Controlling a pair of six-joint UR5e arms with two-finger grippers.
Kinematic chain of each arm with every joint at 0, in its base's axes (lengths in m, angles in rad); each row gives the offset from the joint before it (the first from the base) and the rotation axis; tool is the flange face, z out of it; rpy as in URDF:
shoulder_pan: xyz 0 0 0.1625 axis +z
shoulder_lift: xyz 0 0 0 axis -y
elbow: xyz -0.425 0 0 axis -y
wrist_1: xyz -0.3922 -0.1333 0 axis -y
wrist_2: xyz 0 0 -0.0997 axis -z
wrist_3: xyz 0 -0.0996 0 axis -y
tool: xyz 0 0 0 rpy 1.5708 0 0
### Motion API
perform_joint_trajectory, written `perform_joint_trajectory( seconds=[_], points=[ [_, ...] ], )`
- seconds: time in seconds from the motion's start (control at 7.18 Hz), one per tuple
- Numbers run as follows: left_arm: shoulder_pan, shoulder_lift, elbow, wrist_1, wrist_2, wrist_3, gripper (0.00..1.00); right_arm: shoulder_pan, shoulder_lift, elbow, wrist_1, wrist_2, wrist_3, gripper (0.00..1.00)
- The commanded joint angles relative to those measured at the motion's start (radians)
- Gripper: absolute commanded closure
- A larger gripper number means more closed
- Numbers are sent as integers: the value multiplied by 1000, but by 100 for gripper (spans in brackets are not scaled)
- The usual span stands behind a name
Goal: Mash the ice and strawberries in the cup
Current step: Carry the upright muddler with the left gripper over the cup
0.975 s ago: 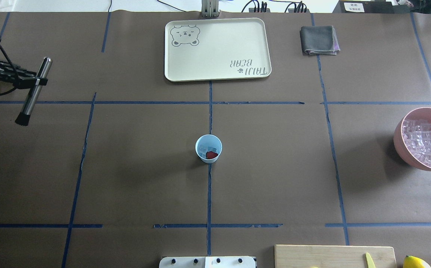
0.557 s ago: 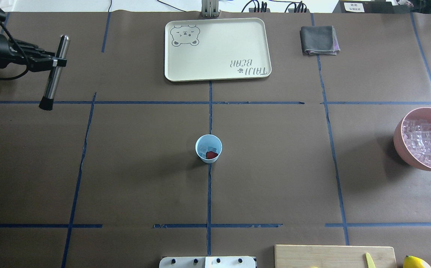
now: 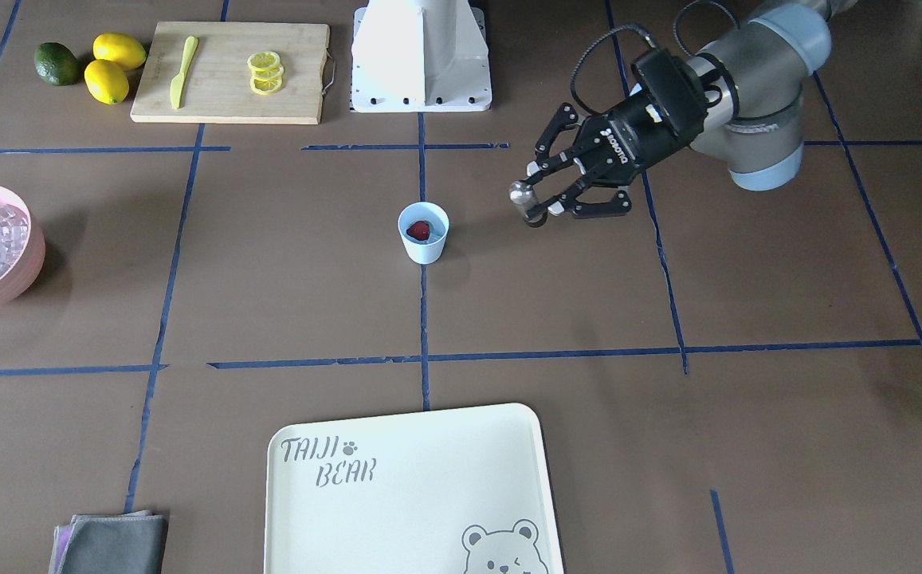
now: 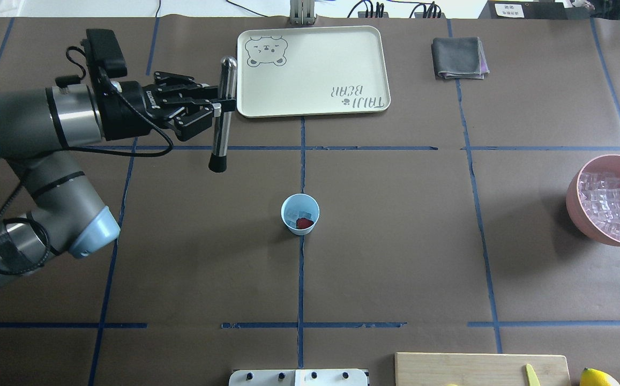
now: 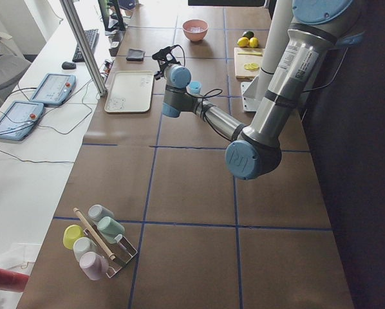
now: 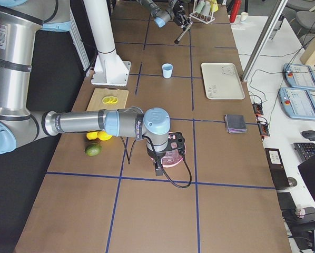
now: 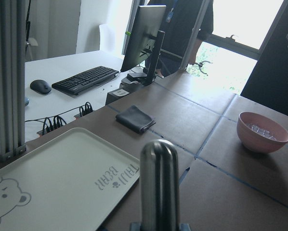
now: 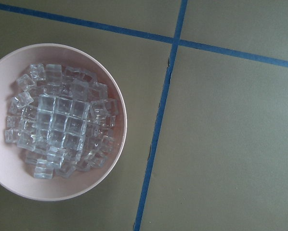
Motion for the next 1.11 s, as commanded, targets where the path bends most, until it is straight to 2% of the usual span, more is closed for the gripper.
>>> perform_joint_trajectory(
  seconds=[0.0,0.14,0.42,0.7,0.97],
  points=[
    [100,-39,4,-73,201,93,100,1,-2,8,0,0,-1,1],
    [120,-54,5,-75,267,181,100,1,-2,8,0,0,-1,1],
    [232,-75,17,-122,398,221,100,1,-4,11,0,0,-1,1],
    [272,-89,50,-151,405,297,100,1,-4,11,0,0,-1,1],
    [313,-114,186,-304,406,367,100,1,-4,11,0,0,-1,1]
  ],
)
